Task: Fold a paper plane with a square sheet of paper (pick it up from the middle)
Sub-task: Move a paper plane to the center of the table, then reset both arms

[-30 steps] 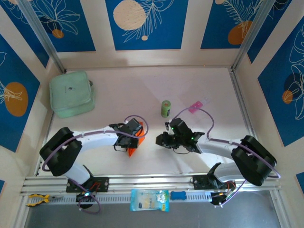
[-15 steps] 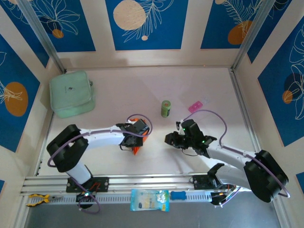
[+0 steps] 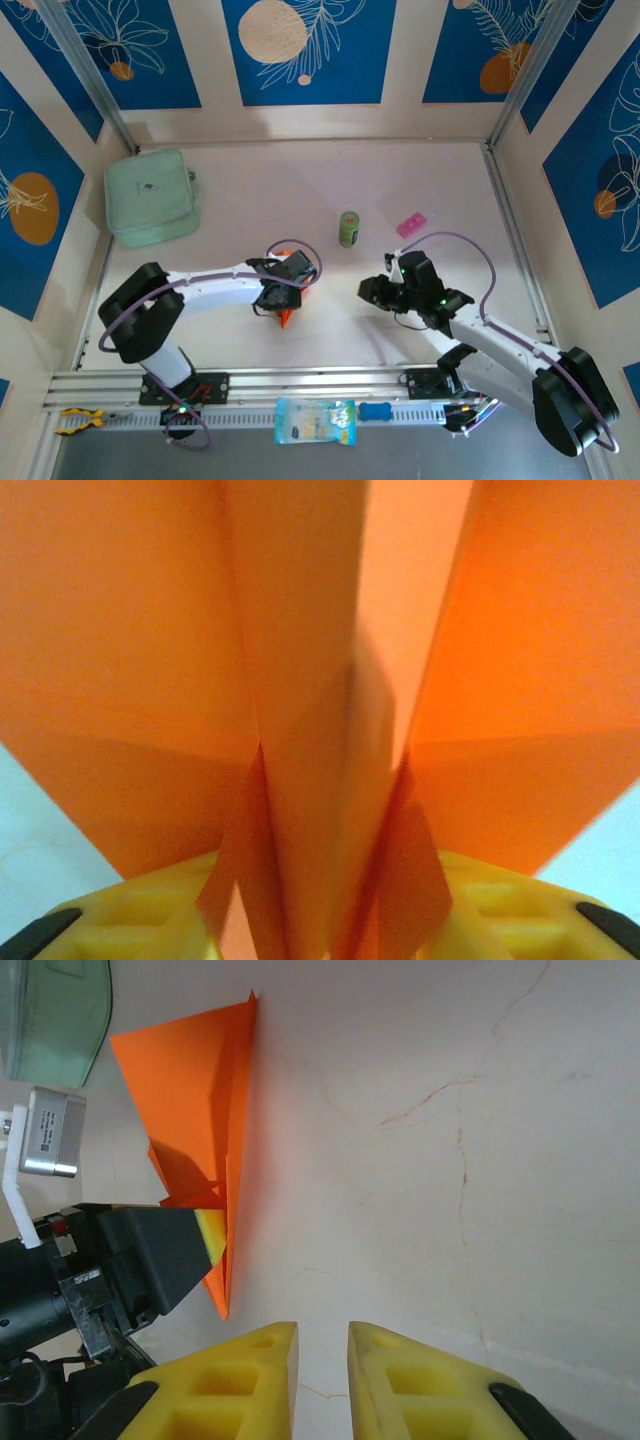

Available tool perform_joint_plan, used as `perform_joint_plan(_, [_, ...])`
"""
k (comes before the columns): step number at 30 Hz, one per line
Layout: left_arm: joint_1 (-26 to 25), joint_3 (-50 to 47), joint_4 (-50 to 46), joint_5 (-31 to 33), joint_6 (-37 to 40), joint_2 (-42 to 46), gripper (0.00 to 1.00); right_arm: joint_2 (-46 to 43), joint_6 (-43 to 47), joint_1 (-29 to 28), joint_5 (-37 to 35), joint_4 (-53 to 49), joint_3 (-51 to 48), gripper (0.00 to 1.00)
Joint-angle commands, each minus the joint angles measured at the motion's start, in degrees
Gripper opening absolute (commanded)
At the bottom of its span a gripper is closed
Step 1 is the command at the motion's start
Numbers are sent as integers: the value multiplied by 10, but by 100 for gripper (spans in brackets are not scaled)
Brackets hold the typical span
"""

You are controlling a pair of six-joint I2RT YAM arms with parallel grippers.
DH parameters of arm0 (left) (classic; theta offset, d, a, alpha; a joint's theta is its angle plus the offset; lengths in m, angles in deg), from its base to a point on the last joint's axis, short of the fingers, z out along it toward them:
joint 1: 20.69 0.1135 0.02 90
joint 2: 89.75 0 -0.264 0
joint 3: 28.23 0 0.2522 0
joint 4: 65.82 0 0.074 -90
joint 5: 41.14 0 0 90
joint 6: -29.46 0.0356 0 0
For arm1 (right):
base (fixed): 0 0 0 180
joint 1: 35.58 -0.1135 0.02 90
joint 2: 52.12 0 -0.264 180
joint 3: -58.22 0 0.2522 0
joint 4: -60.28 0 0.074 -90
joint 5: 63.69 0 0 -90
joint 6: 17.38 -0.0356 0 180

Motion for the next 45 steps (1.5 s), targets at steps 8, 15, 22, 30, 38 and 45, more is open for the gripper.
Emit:
perform_joint_plan(8, [-6,7,-34,25,-16,65,48,-61,41,39,-4,-105,23,24])
perform_joint_plan(15, [-6,-9,-45,82,10,164,55,-91,112,72,-113,-225,95,41])
perform_joint_plan(22, [80,-53,-35,201,176,299,82,-44,276,115,-340,-215,169,70])
perform_joint_plan(30, [316,-135,167,178,369,294,100,83,432,233,-340,102,79,79])
perform_joint_plan(38, [431,-144,331,166,481,173,100,244,477,284,-202,268,88,78])
perform_joint_plan(45, [446,-239,655,100,571,99,100,305,514,276,-136,431,61,78])
